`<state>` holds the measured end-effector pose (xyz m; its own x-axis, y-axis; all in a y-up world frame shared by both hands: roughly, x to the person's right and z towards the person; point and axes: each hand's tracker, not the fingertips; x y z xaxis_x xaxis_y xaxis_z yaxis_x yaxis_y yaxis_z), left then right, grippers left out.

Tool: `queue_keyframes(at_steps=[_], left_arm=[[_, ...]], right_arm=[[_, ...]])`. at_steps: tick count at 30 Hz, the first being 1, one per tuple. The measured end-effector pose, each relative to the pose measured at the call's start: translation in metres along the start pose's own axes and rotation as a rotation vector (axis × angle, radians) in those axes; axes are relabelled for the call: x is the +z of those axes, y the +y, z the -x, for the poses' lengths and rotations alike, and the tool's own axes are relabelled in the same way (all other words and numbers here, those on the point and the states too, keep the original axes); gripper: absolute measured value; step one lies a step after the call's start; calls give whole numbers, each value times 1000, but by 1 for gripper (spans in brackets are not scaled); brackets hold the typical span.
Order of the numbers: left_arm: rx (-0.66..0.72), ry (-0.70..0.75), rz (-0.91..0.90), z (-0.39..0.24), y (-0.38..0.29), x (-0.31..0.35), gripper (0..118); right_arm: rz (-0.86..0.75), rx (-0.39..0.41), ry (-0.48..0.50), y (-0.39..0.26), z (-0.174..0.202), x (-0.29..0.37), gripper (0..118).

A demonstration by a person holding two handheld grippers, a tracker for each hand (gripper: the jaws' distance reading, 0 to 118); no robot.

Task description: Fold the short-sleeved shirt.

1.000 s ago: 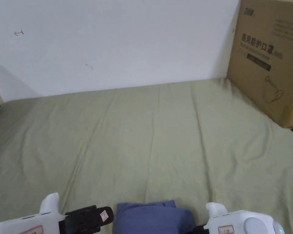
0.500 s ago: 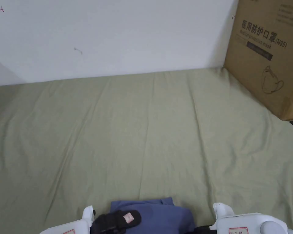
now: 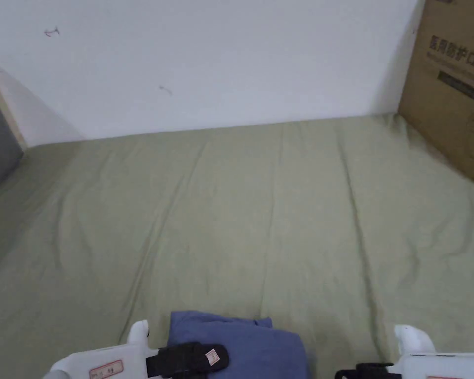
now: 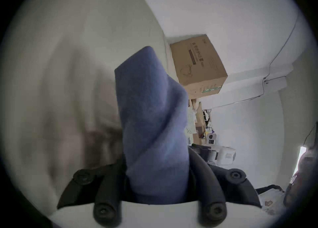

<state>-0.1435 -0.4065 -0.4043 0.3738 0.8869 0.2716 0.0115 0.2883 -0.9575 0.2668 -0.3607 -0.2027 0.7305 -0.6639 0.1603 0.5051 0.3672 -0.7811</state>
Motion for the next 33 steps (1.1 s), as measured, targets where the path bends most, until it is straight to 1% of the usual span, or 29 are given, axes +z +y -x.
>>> queue_keyframes(at_steps=[1,2,3,5,7,9,11,13,15,16,17,18,20,21,22,23,24,25,27,28,31,32,33], left_arm=[[-8,40,-24,4,10,30,22],[-18,90,-36,1,16,56,22],[-25,142,-46,0,22,77,22],[-25,315,-45,6,40,130,22],[-72,461,-51,11,52,170,22],[-67,560,-58,21,62,204,22],[-105,684,-66,25,70,232,22],[-144,804,-69,31,76,252,22],[-191,932,-52,38,82,264,23],[-135,922,-72,42,81,264,26],[-146,1003,-73,47,81,269,33],[-144,1070,-77,51,82,271,53],[-172,1238,-59,56,80,275,105],[-203,1331,-44,57,80,277,118],[-248,1430,-36,56,78,279,116],[-318,1490,-56,51,77,283,116],[-343,1555,-43,49,76,283,116],[-370,1595,-37,47,72,289,116],[-341,1548,-65,41,69,297,116],[-311,1542,-69,37,67,301,116],[-196,1447,-105,34,59,304,116],[-173,1440,-120,31,57,301,115],[-125,1366,-140,28,54,295,114]], right_arm=[[-19,17,27,-1,7,11,0],[-27,38,26,0,14,20,0],[-32,56,18,0,20,27,0],[-56,112,-19,1,34,40,0],[-62,131,-42,1,48,48,0],[-69,158,-68,0,58,53,0],[-75,186,-84,-1,73,55,0],[-67,186,-85,-1,79,53,0],[-48,169,-95,0,85,49,0],[-44,158,-96,0,87,47,0],[-43,147,-95,0,88,46,0],[-43,138,-96,1,89,46,0],[-49,125,-96,2,92,46,0],[-50,123,-94,2,94,46,0],[-50,124,-93,4,93,48,0],[-53,132,-97,4,95,49,0],[-54,141,-102,5,96,50,0],[-57,151,-112,5,97,52,0],[-61,163,-124,8,95,54,0],[-62,165,-127,8,94,55,0],[-66,156,-125,10,89,57,0],[-67,152,-126,10,89,57,0],[-68,149,-126,9,89,57,0]])
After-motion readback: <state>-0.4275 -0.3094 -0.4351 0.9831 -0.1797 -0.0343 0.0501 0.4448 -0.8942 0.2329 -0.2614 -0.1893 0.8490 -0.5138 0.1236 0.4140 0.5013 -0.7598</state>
